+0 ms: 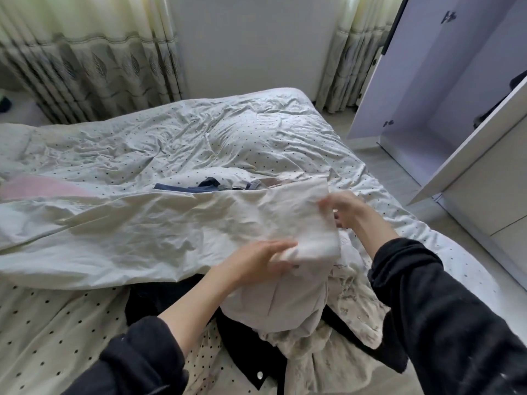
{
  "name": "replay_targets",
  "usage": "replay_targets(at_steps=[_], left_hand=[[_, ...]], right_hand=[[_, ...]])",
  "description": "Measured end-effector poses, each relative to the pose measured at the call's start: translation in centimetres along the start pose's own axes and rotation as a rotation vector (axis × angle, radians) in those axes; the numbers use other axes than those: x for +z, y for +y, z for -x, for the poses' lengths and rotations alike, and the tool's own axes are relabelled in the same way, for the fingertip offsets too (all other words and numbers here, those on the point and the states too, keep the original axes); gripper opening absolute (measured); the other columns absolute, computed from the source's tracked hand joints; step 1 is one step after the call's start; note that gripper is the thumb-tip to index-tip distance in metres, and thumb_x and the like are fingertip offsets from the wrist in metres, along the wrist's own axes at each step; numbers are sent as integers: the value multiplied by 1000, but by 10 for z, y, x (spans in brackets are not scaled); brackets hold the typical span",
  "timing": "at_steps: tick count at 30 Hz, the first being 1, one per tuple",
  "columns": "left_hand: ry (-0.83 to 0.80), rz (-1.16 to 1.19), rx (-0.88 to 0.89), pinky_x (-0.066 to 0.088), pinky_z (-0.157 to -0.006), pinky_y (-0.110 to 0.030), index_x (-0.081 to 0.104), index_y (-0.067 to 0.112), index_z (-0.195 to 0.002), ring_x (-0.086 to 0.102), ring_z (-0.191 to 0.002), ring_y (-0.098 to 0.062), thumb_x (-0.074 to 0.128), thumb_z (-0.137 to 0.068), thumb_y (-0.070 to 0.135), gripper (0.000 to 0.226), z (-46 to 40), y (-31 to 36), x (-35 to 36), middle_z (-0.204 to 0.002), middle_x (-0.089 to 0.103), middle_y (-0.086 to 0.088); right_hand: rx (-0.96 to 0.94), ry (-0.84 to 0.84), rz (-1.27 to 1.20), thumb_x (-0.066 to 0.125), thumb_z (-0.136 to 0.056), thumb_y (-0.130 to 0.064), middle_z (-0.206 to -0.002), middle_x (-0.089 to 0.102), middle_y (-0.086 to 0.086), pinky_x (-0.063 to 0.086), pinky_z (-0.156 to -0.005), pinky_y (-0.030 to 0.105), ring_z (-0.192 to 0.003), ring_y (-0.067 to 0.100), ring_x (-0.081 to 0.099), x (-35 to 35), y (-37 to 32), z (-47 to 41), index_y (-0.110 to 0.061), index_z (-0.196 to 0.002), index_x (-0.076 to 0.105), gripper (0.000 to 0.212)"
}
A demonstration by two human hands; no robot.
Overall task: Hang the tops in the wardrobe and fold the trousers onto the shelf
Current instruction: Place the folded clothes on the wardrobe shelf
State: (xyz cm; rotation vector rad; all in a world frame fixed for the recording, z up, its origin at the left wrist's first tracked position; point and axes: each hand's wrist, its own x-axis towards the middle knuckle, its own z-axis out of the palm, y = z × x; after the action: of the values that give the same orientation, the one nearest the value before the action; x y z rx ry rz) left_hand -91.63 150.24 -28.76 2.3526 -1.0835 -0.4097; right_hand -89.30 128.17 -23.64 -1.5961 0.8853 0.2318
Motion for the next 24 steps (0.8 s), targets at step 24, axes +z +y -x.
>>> replay_targets(at_steps=[24], left_hand=[[329,1399,-632,41,-97,-40,39,24,-138,47,-123,-21,26,-103,38,40,40,-115,-38,-141,47,-5]], right_hand=[[-451,-161,531,51,-91,-9,-86,66,9,60,-64,35,-69,24,69,161,-24,60,-11,-96,63,13]])
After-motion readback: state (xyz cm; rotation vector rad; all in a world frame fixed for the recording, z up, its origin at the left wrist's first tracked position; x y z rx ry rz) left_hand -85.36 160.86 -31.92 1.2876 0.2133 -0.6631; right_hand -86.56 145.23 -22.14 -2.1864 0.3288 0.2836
